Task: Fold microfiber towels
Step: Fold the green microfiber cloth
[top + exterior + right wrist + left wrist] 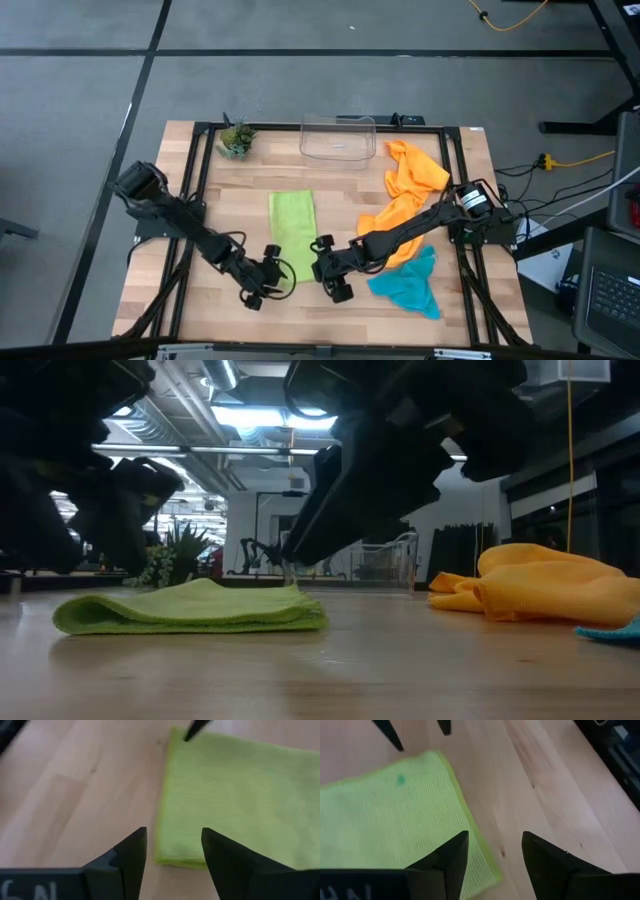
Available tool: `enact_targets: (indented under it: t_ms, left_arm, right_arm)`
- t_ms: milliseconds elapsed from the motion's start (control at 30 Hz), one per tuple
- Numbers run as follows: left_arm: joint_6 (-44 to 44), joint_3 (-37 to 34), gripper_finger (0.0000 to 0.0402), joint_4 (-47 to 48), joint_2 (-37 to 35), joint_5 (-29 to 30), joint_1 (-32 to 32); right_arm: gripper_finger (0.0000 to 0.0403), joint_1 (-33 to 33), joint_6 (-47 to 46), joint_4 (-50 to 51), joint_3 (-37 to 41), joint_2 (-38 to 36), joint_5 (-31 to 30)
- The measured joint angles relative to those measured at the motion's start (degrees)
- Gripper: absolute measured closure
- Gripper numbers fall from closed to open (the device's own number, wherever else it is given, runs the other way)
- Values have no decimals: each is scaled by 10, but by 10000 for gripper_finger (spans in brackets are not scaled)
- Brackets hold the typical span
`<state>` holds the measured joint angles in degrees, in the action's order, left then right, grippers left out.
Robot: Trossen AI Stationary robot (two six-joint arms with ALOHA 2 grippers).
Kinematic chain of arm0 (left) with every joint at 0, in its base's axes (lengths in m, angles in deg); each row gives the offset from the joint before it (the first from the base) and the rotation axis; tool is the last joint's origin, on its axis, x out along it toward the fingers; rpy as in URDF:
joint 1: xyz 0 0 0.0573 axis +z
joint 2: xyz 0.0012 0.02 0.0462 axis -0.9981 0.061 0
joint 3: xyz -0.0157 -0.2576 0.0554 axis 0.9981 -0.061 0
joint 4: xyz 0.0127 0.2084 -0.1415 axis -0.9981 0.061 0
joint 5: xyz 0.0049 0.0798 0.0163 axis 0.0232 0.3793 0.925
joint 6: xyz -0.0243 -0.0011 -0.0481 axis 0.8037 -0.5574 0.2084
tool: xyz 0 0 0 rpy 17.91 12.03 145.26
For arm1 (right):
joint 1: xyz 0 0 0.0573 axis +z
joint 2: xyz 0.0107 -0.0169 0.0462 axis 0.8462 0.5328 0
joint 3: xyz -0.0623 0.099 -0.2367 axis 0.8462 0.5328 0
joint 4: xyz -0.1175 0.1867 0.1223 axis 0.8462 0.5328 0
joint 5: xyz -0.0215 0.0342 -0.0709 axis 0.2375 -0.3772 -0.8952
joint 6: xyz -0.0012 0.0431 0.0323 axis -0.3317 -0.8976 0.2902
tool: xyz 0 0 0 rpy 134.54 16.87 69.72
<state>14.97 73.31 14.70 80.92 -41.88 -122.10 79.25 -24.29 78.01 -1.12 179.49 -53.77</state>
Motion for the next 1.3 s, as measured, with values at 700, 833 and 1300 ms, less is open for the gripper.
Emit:
enact_targets:
  t_ms: [700, 833, 1300]
  left_arm:
    - [59, 3, 225, 43, 31, -66, 26]
    - [51, 3, 225, 42, 44, -69, 27]
    - [35, 4, 225, 76, 45, -68, 26]
  right_arm:
    - [210, -17, -24, -20, -1, 58, 56]
    - [210, -20, -31, -20, -1, 59, 60]
    - [210, -21, -64, -15, 0, 60, 60]
